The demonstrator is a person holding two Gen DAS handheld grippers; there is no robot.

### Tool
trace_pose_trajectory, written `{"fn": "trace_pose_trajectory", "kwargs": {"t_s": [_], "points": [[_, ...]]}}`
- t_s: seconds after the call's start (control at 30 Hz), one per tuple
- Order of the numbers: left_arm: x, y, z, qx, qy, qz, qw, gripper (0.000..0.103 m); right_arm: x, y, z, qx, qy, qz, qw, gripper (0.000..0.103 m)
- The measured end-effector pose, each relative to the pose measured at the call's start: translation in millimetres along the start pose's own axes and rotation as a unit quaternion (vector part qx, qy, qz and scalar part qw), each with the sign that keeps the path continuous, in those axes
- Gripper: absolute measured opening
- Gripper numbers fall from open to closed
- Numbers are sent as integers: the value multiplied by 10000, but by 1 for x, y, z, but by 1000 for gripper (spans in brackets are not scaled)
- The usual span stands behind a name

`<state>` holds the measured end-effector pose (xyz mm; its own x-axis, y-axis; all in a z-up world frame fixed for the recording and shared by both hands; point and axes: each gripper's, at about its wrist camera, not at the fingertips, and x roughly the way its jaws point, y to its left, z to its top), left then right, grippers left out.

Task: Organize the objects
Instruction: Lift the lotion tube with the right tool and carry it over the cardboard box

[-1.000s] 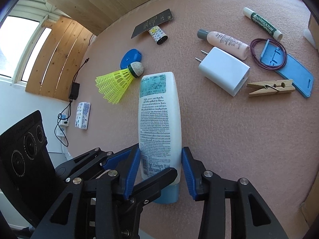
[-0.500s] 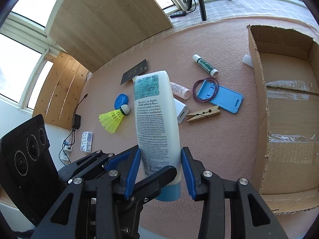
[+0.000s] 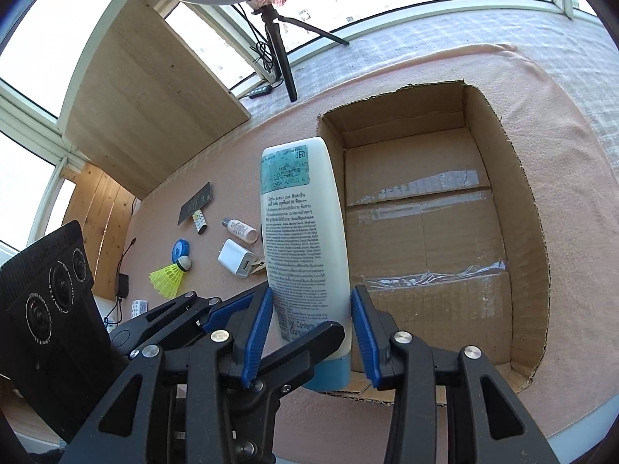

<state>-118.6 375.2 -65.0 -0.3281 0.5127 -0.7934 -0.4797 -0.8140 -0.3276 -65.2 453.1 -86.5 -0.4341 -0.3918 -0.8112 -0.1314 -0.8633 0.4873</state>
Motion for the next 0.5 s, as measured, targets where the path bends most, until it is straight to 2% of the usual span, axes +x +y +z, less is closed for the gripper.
{"fn": "trace_pose_trajectory", "kwargs": {"t_s": [0.23,0.5], "points": [[27,-16,4,93,195,-108,9997,49,-2,-33,-3,243,22,-94,9997,38],[36,-13,9,131,266,-115,9995,49,-1,-44,-3,281,37,-118,9995,38]]}}
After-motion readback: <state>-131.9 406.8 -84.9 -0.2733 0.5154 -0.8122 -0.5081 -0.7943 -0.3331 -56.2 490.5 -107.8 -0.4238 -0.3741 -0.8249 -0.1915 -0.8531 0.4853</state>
